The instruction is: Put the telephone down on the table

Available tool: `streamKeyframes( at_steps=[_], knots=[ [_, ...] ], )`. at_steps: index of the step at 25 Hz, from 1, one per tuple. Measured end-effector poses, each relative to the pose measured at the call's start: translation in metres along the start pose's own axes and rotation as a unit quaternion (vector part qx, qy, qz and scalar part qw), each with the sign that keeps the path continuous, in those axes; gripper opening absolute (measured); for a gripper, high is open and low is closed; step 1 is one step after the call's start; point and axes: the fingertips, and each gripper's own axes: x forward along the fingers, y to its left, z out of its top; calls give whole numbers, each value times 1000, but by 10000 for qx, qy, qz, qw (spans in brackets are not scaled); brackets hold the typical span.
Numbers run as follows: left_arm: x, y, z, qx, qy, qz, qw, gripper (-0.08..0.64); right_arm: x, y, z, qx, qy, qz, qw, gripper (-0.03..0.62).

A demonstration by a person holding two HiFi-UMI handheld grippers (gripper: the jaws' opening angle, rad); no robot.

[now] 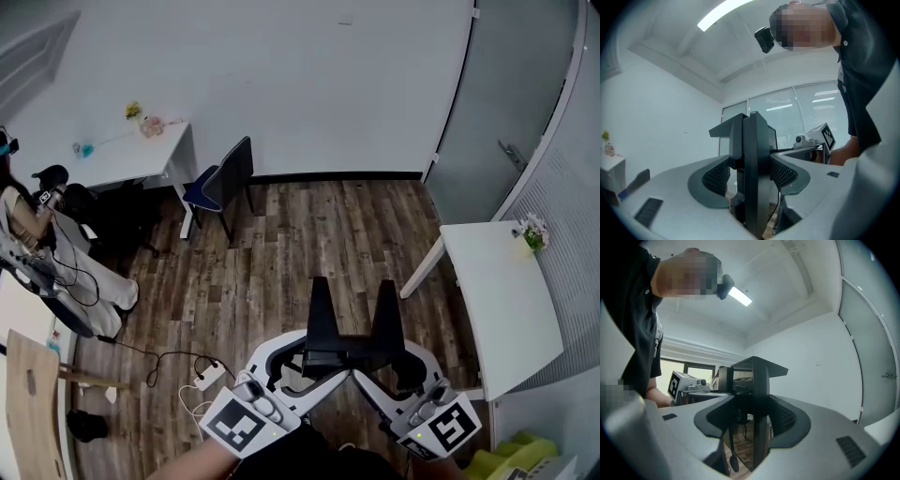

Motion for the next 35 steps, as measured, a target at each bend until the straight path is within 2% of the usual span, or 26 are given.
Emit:
streamKeyframes(
  at_steps=[9,13,17,28,35],
  knots=[
    [3,40,-12,-60,139,-152,9998,266,36,-14,-13,98,85,-164,9998,236],
    [16,52,-13,-155,145,-170,9996,267,45,-29,-12,133,106,-180,9997,236],
    [35,64,-12,-82,105,-200,9997,267,52,-50,-9,94,78,-180,9998,236],
    [128,109,-6,28,108,-108,9999,267,74,-149,5,62,-41,-57,10000,236],
    [202,125,-7,56,234,-78,9997,267,70,-226,5,150,-10,-71,9999,236]
  ],
)
